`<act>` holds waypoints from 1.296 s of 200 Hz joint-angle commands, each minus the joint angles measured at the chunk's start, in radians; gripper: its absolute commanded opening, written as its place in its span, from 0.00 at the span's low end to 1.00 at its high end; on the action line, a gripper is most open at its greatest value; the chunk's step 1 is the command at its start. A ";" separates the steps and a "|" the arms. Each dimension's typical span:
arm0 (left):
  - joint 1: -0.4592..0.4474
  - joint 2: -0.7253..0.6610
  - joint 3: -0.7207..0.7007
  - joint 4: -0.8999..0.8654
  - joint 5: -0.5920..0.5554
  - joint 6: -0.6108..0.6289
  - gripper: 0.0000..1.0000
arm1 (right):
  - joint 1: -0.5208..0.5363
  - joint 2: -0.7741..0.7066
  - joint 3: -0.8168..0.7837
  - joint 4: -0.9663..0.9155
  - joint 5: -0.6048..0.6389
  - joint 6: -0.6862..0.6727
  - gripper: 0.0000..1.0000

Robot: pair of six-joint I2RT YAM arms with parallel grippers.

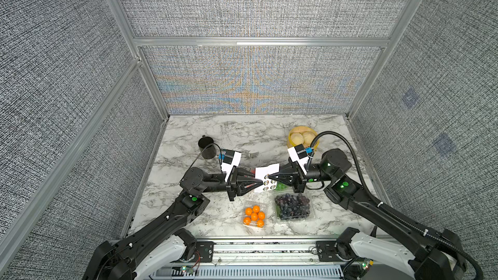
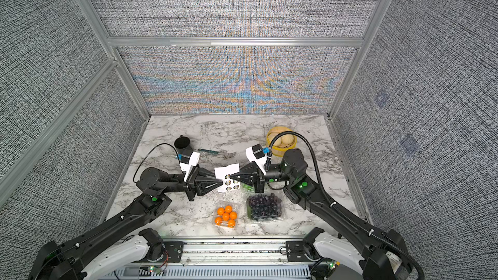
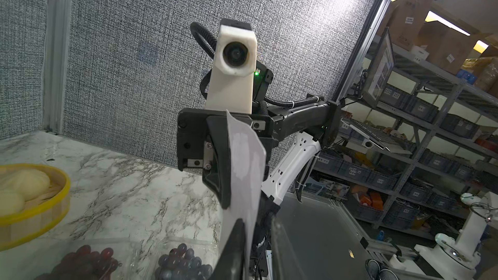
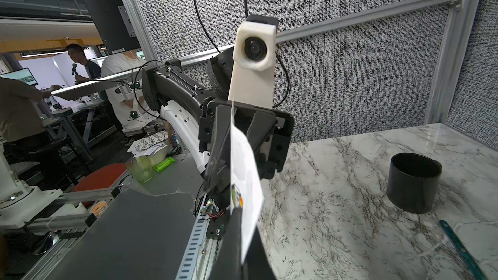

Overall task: Label fruit boxes
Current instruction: Adjust the label sticker.

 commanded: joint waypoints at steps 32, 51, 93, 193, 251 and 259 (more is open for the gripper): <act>0.000 -0.026 0.017 -0.073 -0.033 0.054 0.12 | 0.000 0.003 -0.004 0.022 -0.007 0.006 0.00; 0.000 -0.021 0.027 -0.087 -0.036 0.060 0.00 | 0.000 0.000 -0.007 0.023 -0.009 0.004 0.00; -0.001 -0.005 0.023 -0.037 -0.026 0.031 0.00 | 0.000 0.007 -0.012 0.034 -0.005 0.007 0.00; -0.001 0.065 0.035 0.001 -0.011 0.014 0.00 | 0.014 0.065 -0.002 0.115 -0.047 0.056 0.00; -0.001 0.010 0.030 -0.067 -0.029 0.046 0.00 | -0.005 0.045 -0.018 0.104 -0.029 0.054 0.00; -0.002 0.014 0.033 -0.065 -0.027 0.044 0.00 | -0.005 0.053 -0.018 0.122 -0.035 0.065 0.00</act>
